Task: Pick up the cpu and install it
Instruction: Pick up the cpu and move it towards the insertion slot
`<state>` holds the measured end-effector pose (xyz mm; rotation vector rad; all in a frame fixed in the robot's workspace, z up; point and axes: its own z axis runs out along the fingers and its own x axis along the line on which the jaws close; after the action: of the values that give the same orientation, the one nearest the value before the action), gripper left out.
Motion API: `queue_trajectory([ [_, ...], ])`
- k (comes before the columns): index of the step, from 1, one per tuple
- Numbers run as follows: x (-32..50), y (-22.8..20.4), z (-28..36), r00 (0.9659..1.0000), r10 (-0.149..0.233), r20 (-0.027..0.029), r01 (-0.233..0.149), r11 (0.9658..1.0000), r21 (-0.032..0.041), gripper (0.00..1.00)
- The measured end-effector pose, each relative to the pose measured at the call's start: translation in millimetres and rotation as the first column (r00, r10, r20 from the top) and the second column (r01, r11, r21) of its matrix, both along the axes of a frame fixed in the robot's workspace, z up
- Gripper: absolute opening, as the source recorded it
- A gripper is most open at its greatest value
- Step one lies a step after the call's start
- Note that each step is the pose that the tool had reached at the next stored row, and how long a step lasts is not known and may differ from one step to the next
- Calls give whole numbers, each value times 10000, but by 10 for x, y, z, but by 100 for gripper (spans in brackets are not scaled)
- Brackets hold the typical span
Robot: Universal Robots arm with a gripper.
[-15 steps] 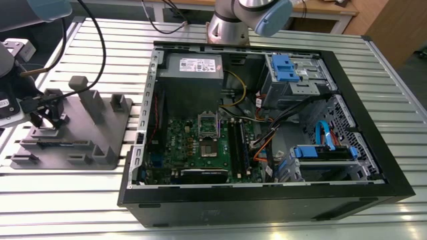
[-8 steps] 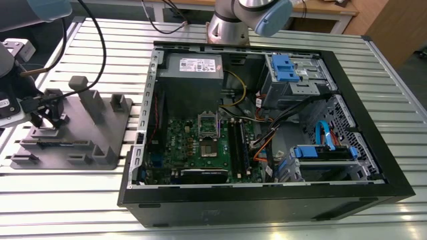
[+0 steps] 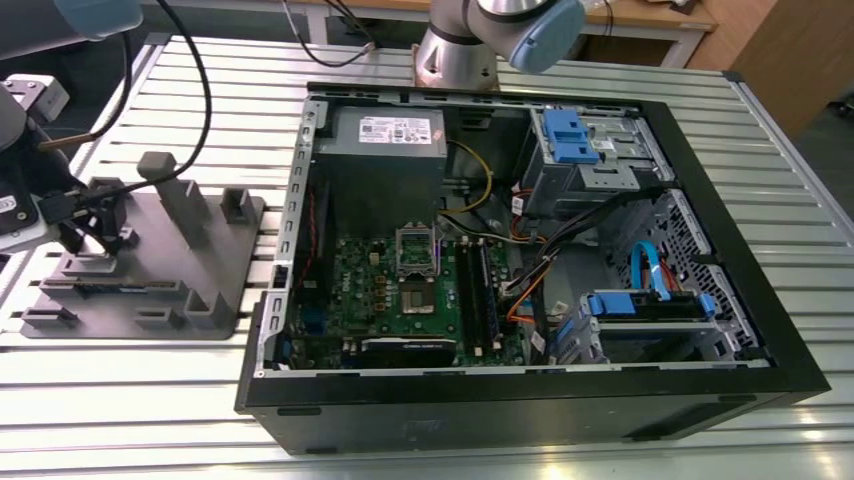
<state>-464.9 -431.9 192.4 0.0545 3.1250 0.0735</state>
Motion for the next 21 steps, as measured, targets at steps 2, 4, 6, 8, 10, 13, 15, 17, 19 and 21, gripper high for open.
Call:
queue_trajectory([
  [2, 0, 0, 14, 10000, 0, 3, 0, 10000, 2, 47],
  [4, 0, 0, 31, 10000, 0, 3, 0, 10000, 2, 47],
  [6, 1, 0, 48, 10000, 0, 3, 0, 10000, 2, 47],
  [8, 1, 1, 49, 10000, 0, 6, 0, 10000, 4, 47],
  [10, 1, 0, 50, 10000, 0, 5, 0, 10000, 4, 47],
  [13, 1, 0, 52, 10000, 0, 5, 0, 10000, 3, 47],
  [15, 0, 0, 65, 10000, 0, 0, 0, 10000, 0, 47],
  [17, 0, 0, 81, 10000, 0, 4, 0, 10000, 2, 47],
  [19, 0, 0, 104, 10000, -1, 3, 1, 10000, 2, 47],
  [21, 0, 0, 131, 10000, 0, 3, 0, 10000, 2, 47],
])
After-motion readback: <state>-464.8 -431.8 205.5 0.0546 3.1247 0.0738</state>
